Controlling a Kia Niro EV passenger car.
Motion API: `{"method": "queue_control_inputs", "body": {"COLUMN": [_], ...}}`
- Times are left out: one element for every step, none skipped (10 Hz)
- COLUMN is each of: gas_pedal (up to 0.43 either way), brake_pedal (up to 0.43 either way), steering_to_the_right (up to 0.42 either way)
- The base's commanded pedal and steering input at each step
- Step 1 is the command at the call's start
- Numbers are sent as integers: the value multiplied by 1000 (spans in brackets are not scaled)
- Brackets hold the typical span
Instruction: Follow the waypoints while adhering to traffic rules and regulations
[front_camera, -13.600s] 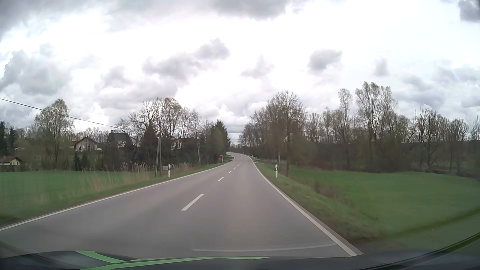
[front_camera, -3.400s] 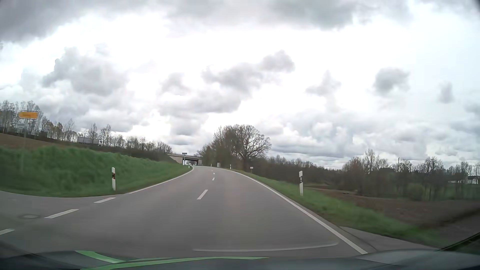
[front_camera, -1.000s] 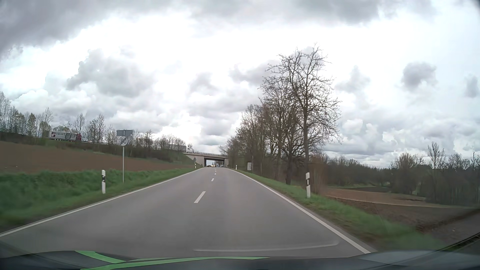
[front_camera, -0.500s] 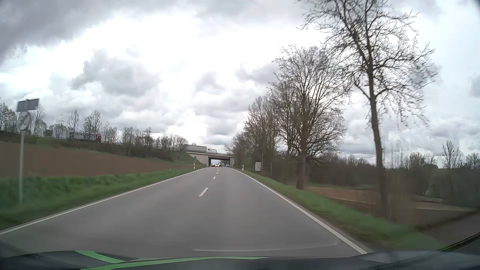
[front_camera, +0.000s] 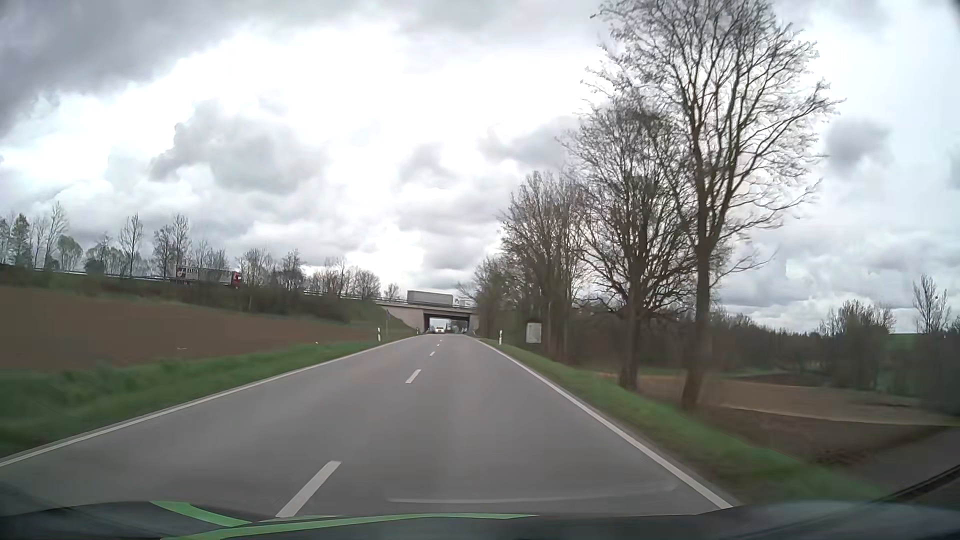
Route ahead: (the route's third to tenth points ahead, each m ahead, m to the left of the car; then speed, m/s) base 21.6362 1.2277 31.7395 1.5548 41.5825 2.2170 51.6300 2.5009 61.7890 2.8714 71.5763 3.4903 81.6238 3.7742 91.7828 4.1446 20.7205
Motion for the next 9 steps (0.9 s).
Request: {"method": "queue_control_inputs", "body": {"gas_pedal": [287,287,287,299,299,299,299,299,299], "brake_pedal": [0,0,0,0,0,0,0,0,0], "steering_to_the_right": [-6,-6,-6,-6,-5,-5,-4,-4,-3]}}
